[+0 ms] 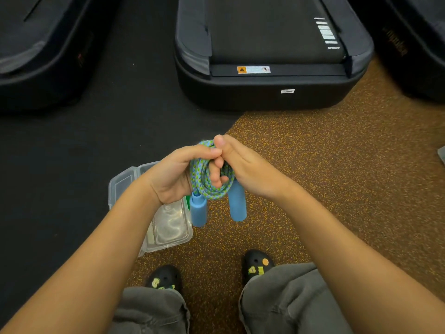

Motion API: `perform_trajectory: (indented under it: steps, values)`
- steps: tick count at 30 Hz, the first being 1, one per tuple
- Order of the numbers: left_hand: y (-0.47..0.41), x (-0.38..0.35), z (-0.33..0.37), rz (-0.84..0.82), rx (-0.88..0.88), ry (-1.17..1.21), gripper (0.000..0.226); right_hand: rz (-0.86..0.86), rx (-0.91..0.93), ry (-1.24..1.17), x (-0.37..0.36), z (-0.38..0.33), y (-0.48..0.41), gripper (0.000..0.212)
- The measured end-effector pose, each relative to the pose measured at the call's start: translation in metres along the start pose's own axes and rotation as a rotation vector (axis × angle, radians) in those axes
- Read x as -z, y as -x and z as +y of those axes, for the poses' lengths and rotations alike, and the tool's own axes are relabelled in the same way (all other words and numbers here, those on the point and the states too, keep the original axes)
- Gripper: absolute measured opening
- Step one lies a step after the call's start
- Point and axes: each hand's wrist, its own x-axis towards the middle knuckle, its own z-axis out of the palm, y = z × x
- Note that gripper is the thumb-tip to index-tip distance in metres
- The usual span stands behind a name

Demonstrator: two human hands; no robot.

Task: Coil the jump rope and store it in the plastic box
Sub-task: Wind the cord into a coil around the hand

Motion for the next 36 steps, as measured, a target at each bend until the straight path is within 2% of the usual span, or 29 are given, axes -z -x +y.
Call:
perform_trajectory:
  steps: [14,17,24,27,31,34,36]
  values:
    - [-0.002,-0.005,0.000,0.150,-0.046,-0.278,0.020,0.017,0.011,0.130,0.006,0.006,-0.005,0.027]
    - [-0.002,-0.009,0.002,0.147,-0.060,-0.310,0.022,-0.001,0.025,0.111,0.007,0.003,-0.004,0.023]
    - [0.008,-0.008,0.013,0.066,-0.062,-0.420,0.024,0.031,0.055,0.251,0.009,-0.003,0.000,0.017]
    - [0.009,-0.006,0.014,0.094,-0.099,-0.569,0.031,0.025,0.082,0.284,0.009,-0.006,0.000,0.018]
    - [0.008,-0.012,0.011,0.248,-0.252,-0.728,0.039,0.015,0.091,0.239,0.010,-0.006,-0.001,0.014]
    - [0.005,-0.015,0.007,0.314,-0.307,-0.734,0.037,0.022,0.101,0.210,0.011,-0.006,-0.002,0.015]
    - [0.005,-0.015,0.005,0.262,-0.284,-0.660,0.033,0.024,0.105,0.194,0.010,-0.006,-0.001,0.011]
